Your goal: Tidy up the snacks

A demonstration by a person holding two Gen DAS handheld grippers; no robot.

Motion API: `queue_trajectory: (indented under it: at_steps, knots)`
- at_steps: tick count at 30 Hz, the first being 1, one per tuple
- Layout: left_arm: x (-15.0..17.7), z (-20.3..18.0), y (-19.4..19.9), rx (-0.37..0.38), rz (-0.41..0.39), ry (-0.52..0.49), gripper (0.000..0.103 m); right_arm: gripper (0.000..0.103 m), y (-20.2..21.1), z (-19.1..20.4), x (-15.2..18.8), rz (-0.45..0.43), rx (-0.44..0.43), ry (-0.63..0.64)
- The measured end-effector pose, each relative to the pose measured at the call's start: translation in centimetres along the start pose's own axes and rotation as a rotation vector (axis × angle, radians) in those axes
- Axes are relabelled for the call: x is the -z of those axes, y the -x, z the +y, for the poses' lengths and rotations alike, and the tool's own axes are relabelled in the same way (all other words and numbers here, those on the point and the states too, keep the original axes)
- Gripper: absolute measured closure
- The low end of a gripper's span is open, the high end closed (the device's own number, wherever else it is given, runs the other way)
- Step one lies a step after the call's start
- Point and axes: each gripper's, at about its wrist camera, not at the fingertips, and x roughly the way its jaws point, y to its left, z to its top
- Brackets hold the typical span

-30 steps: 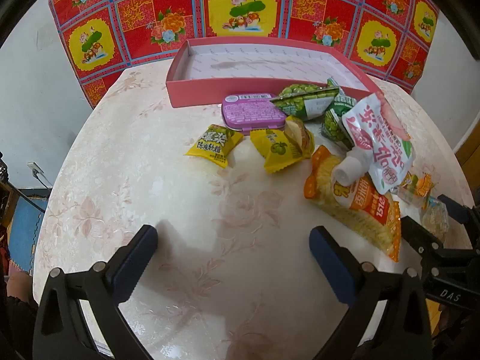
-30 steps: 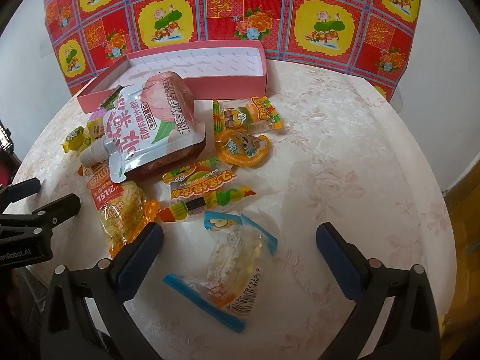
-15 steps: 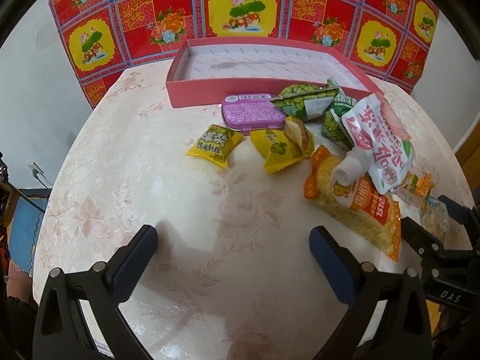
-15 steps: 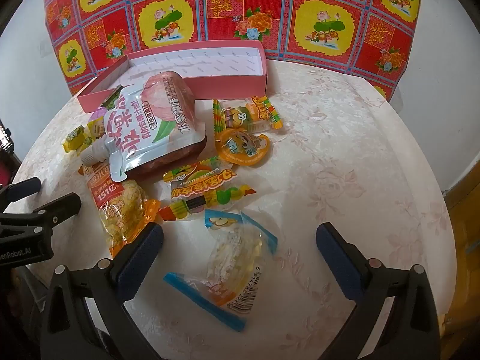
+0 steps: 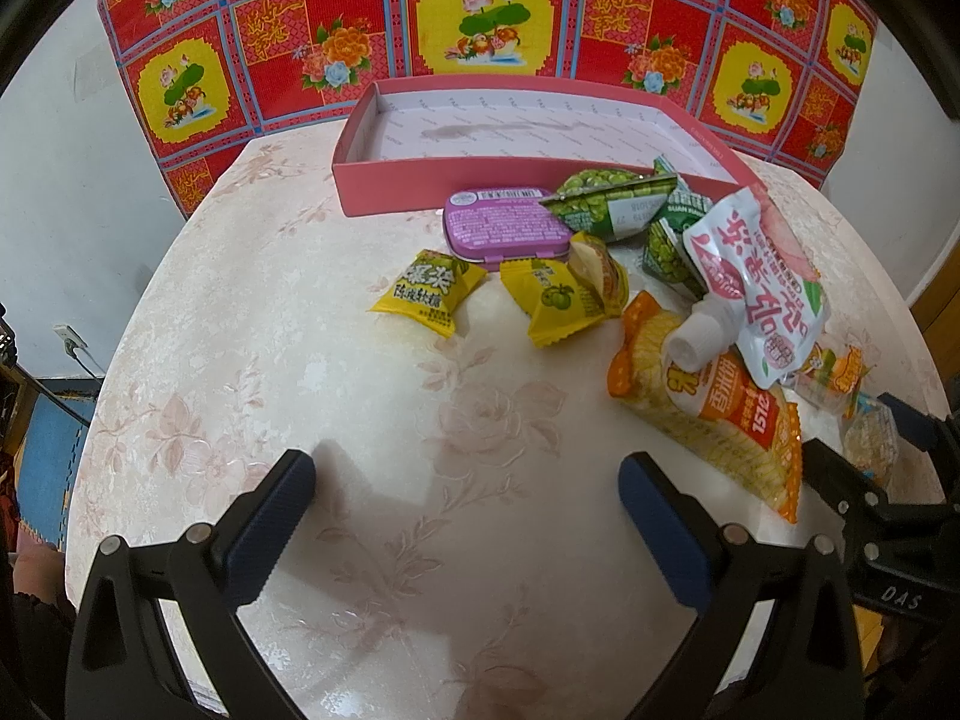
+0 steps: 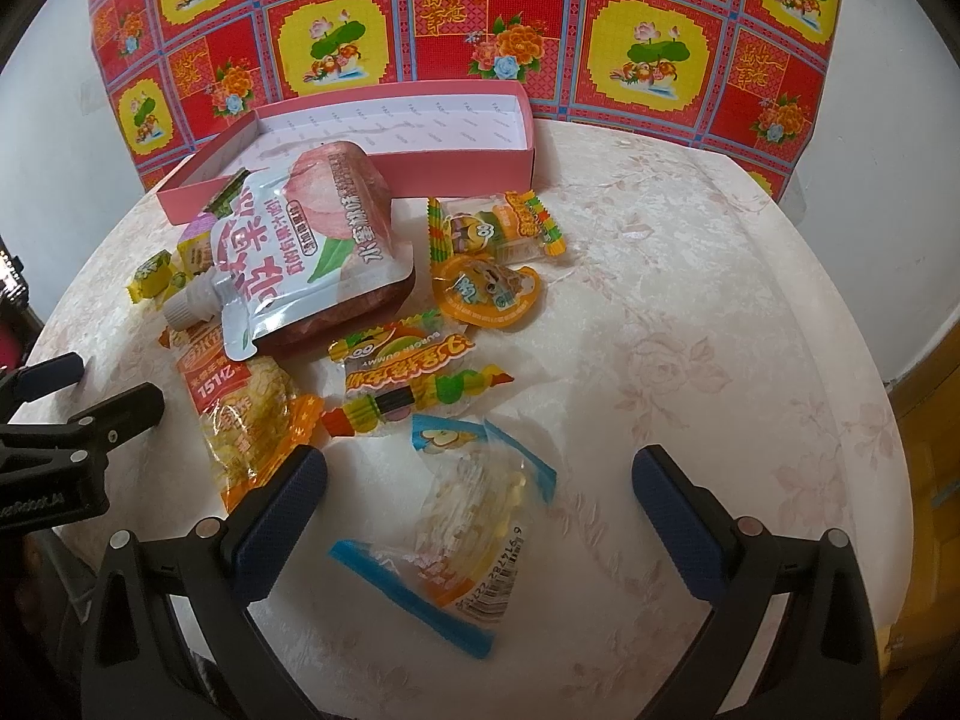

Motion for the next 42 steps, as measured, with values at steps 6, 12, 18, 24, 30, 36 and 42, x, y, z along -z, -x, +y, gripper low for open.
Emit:
queue_trajectory:
  at_steps: [6,12,18,24,30,36,42]
  knots:
    - [-0.1,0.0,-0.1,0.0,-0.002,0.0,0.0,0.0,0.2,0.1,0.1,0.004,-0.008,0.007]
    - [-0.1,0.0,0.0,0.0,-0.002,0.0,0.0,0.0,0.4,0.0,0.1,0.006,-0.027,0.006]
    - [-0.1,0.1,0.0,0.006,0.006,-0.003,0.001,0.007,0.7,-0.1,-0.2,0.006,-0.084,0.018]
    - [-0.6,0.7,0.9,0.069,-0.018,0.021,0.007,0.008,1.7,-0.3,-0.5,-0.043,-0.11,0.019]
    - [-1.6,1.2,2.0,0.093,-0.077,0.03,0.007,0.008,2.7,-0.5,-0.7,-0.073,-0.125,0.033]
    - [-2.8,1.4,1.5,0.087,-0.089,0.035,0.011,0.009,3.3,-1.3,-0.9,-0.075,-0.145,0.017]
    - [-3.5,3.5,1.1,0.044,-0.112,0.076,0.019,0.009,3.7,-2.5,-0.8,-0.08,-0.16,-0.022]
